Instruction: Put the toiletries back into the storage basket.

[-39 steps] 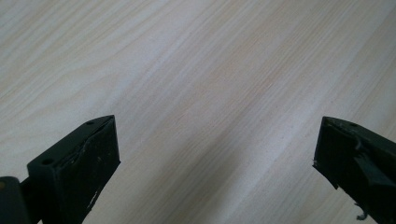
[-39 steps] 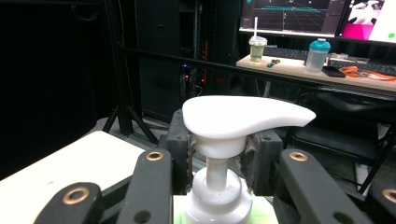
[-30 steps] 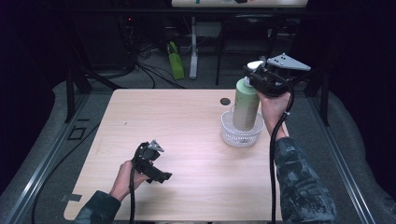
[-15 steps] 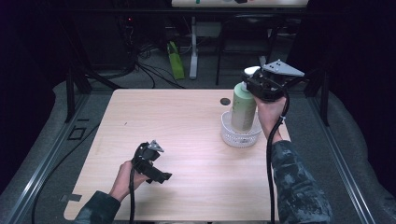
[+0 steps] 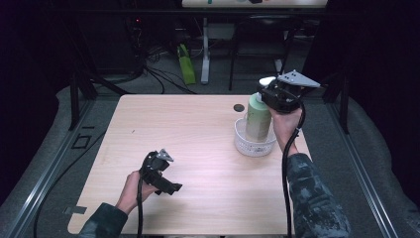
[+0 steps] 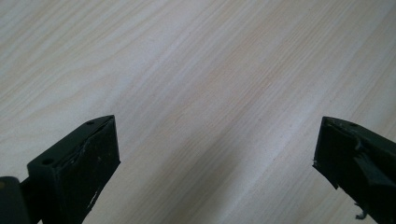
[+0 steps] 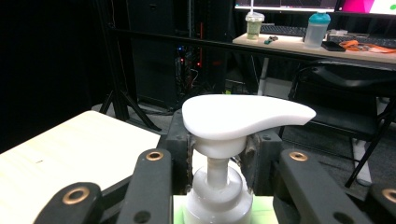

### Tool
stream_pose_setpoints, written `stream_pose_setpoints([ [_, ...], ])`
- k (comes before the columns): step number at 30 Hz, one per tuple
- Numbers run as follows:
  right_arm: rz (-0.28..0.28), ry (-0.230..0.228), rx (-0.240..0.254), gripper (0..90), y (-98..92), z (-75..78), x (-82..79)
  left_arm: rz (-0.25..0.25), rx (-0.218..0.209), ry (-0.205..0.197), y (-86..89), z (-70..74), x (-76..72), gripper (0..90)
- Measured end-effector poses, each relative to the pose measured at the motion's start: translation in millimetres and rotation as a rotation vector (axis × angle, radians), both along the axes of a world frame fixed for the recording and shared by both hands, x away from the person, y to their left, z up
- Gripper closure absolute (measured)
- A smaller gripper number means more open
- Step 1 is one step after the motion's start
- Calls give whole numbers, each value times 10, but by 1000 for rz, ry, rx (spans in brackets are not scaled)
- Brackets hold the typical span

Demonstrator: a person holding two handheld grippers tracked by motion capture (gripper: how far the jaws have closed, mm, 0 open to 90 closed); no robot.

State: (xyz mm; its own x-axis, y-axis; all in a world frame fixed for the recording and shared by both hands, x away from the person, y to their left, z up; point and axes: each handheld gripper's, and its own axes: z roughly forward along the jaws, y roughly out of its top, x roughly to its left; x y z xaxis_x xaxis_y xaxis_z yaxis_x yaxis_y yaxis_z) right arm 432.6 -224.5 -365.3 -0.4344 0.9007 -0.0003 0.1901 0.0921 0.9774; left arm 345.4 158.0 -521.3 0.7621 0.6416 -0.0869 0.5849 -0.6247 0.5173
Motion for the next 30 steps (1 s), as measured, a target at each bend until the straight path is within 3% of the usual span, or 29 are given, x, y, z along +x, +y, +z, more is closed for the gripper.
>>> stream_pose_setpoints([
  [30,-11,29,11,673,-54,-337,3,-3,-9,2,-4,1,3,0],
])
